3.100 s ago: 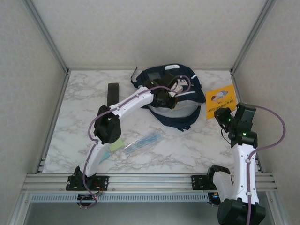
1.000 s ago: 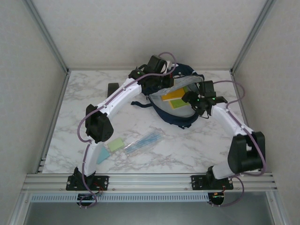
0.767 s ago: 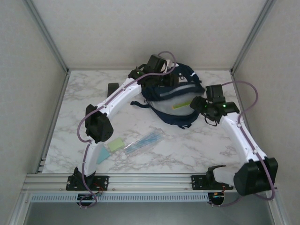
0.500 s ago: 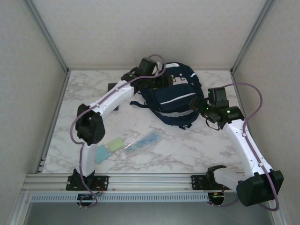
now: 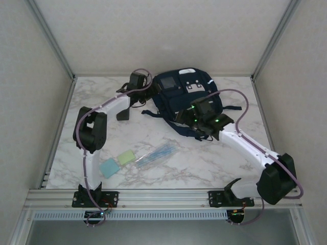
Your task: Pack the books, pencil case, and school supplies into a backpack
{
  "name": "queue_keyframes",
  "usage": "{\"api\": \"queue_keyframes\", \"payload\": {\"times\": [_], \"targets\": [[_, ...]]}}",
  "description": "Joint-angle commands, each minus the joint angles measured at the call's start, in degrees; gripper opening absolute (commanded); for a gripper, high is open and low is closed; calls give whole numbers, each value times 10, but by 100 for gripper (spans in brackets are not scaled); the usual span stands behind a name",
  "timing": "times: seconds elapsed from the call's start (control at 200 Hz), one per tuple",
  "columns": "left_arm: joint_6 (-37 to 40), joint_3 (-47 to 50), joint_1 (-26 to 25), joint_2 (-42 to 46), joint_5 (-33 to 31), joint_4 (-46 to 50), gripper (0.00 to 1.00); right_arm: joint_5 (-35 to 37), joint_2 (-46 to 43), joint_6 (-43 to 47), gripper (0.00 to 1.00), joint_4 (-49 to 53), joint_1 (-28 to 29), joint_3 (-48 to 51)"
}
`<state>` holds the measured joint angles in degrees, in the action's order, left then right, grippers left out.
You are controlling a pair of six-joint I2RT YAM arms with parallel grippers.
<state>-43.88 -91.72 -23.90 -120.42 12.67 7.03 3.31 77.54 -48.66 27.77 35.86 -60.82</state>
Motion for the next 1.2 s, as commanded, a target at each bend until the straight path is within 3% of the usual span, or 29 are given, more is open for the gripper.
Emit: {"api": "queue_keyframes", "payload": {"times": [0.0,0.23,0.27,0.375,0.445,0.576,0.721,1.056,1.196], "targets": [[-29,-16,-1,-44,-24,-39,74,33,26,-28,86,-31,25,-31],[-42,-46,-2,-107,-28,-28,62,49,66,-21,85,-13,62,-72],[-44,-45,-2,-110,-25,-33,50,45,73,-18,84,-24,67,-70],[-55,-40,-3,-109,-2,-53,0,28,104,-16,78,-54,88,-75],[-64,-27,-5,-93,7,-63,0,30,134,-15,72,-65,103,-90],[-94,12,-9,-44,26,-76,0,43,197,-7,48,-101,126,-118],[-131,72,-12,17,36,-96,0,101,246,-20,38,-145,132,-128],[-170,143,-32,92,40,-115,0,214,345,-40,45,-150,132,-195],[-183,162,-42,107,48,-127,0,303,373,-54,49,-124,133,-222]]}}
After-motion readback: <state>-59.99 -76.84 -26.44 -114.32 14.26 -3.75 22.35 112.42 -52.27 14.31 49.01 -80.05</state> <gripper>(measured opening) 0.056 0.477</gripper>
